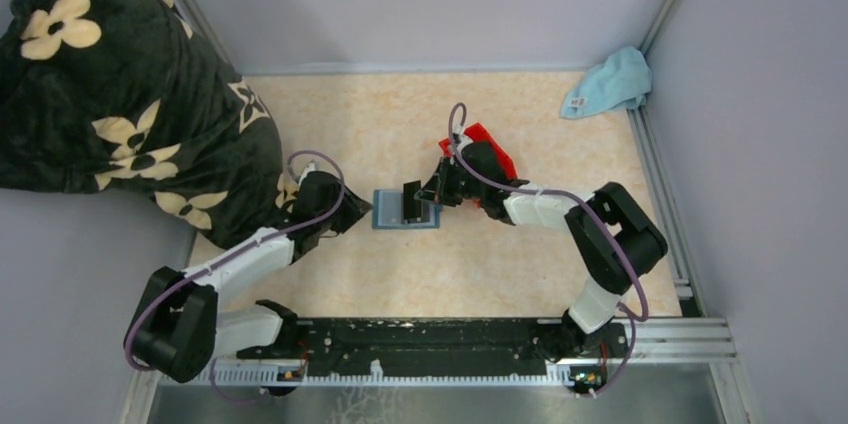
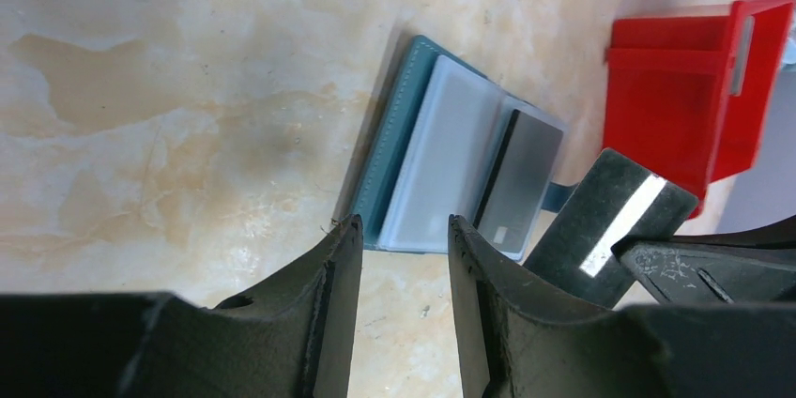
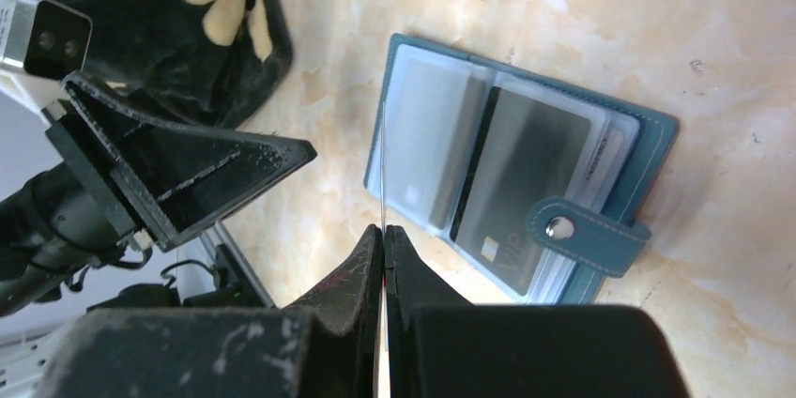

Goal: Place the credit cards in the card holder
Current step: Insert the credit card into the card holder.

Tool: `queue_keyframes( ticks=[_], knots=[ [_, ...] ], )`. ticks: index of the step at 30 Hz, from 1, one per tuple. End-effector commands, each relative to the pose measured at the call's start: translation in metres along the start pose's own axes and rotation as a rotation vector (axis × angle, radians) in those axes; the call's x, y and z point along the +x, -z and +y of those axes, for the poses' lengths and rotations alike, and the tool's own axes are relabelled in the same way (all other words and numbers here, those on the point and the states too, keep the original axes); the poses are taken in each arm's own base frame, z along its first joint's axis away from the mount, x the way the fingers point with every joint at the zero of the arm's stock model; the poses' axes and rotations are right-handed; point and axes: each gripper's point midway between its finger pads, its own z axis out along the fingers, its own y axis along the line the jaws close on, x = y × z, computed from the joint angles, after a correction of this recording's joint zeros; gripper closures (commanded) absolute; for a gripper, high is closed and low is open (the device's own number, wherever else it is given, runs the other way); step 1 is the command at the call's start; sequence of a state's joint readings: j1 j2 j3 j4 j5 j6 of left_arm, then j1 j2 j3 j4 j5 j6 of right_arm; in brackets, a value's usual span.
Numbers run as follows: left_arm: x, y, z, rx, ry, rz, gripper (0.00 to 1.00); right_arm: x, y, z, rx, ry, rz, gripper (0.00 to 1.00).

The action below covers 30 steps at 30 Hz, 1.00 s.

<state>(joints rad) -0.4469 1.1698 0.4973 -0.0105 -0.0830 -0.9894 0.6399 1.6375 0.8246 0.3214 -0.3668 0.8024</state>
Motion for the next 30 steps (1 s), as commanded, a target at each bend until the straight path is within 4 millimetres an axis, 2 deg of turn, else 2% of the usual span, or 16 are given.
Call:
queue_keyframes(
  ticks=[1,17,30],
  knots=[
    [-0.006,-0.007,0.0,-0.024,-0.02,-0.014,0.55,-0.007,-0.014,0.002,0.016,0.025,-0.002,1.0],
    [-0.001,-0.027,0.011,-0.077,-0.006,0.024,0.55,-0.004,-0.039,-0.017,0.068,-0.001,0.032,1.0],
    [0.004,-0.035,0.015,-0.076,0.001,0.056,0.56,0.0,-0.048,-0.02,0.057,-0.051,0.044,1.0]
  ],
)
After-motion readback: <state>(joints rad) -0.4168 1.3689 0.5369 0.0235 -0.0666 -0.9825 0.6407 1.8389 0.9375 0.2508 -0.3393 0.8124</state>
